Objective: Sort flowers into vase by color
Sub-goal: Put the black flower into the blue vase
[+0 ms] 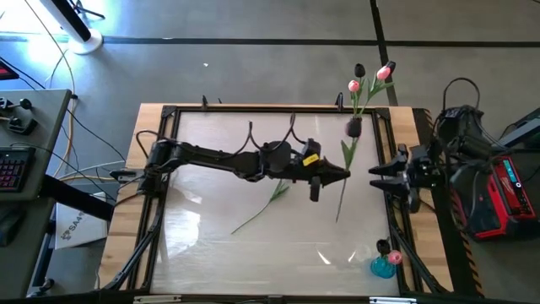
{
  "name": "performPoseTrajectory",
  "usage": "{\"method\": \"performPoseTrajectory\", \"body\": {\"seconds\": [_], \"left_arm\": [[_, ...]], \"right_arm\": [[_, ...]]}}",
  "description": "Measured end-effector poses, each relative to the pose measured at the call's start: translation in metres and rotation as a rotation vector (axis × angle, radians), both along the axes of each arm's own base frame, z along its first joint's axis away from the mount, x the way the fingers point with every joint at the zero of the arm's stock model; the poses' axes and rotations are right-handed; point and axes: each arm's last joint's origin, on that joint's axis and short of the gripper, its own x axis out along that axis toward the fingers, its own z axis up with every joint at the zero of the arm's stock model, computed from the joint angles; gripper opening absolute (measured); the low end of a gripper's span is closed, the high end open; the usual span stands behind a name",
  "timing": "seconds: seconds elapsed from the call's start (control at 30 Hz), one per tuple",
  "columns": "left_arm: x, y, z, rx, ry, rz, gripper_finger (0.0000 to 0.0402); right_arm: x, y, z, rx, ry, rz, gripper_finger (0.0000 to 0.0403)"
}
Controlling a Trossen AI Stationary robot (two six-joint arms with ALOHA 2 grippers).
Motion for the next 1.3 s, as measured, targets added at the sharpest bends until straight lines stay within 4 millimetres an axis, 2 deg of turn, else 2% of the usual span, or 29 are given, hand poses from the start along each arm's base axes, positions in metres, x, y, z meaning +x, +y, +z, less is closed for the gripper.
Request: {"method": "performPoseTrajectory", "body": {"seconds": [0.2,0.3,0.5,0.67,0.83,0.87,1.13,1.3], "left_arm": [[0.019,-0.005,0.000,0.054,-0.039,-0.046,0.0000],[0.022,-0.007,0.004,0.061,-0.061,-0.081,0.0000],[0.022,-0.015,0.000,0.132,-0.035,-0.094,0.0000],[0.022,-0.020,-0.004,0.151,0.008,-0.112,0.0000],[0.022,-0.024,-0.005,0.170,0.011,-0.116,0.0000],[0.022,-0.024,-0.005,0.172,0.013,-0.117,0.0000],[0.022,-0.024,-0.006,0.167,0.019,-0.118,0.0002],[0.022,-0.023,-0.008,0.128,0.051,-0.083,0.0026]], "right_arm": [[0.016,0.003,0.000,-0.001,0.015,-0.018,0.0167],[0.022,0.006,-0.001,-0.002,0.024,-0.030,0.0167],[0.031,0.011,-0.001,-0.004,0.018,-0.051,0.0164],[0.034,0.011,0.000,-0.004,0.005,-0.057,0.0118],[0.036,0.010,0.000,0.006,0.012,-0.050,0.0022],[0.036,0.010,0.000,0.004,0.012,-0.048,0.0012],[0.036,0.010,0.000,0.007,0.013,-0.049,0.0004],[0.036,0.010,-0.001,-0.005,0.017,-0.047,0.0002]]}}
